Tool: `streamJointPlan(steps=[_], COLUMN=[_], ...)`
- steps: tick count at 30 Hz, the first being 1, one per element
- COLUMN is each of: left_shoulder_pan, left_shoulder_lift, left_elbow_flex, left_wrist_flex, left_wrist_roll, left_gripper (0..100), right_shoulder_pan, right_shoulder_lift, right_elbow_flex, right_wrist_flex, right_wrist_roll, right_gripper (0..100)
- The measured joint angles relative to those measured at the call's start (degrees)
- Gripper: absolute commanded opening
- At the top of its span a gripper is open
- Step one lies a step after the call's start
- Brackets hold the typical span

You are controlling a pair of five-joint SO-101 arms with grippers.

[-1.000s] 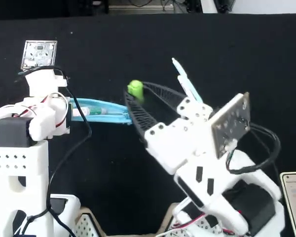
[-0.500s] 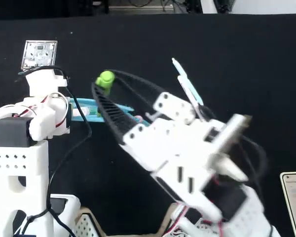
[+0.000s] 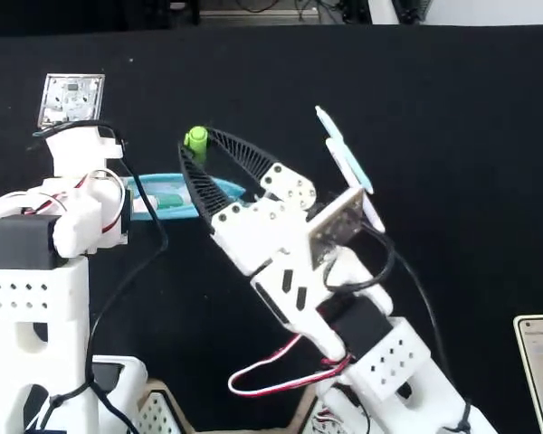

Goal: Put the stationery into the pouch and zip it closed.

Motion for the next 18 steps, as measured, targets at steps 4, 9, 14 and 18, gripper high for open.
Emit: streamJointPlan(steps=[4, 9, 14, 18], left_shoulder_pan=[0.0, 0.0, 0.0, 0.0], left_shoulder_lift=[0.0, 0.0, 0.0, 0.0], left_elbow_flex=[0.0, 0.0, 0.0, 0.0], left_wrist_flex=[0.0, 0.0, 0.0, 0.0], left_wrist_roll=[0.0, 0.0, 0.0, 0.0], left_gripper=[3, 3, 3, 3], right_shoulder_pan=[-3.34, -9.32, -8.09, 1.58], right_shoulder_lift=[-0.09, -0.09, -0.09, -0.09], right_elbow_flex=[-0.26, -8.7, -18.73, -26.99], right_wrist_flex=[6.77, 25.41, 36.92, 40.97], right_wrist_roll=[0.09, 0.0, 0.0, 0.0], right_gripper=[18.9, 23.5, 12.1, 9.9])
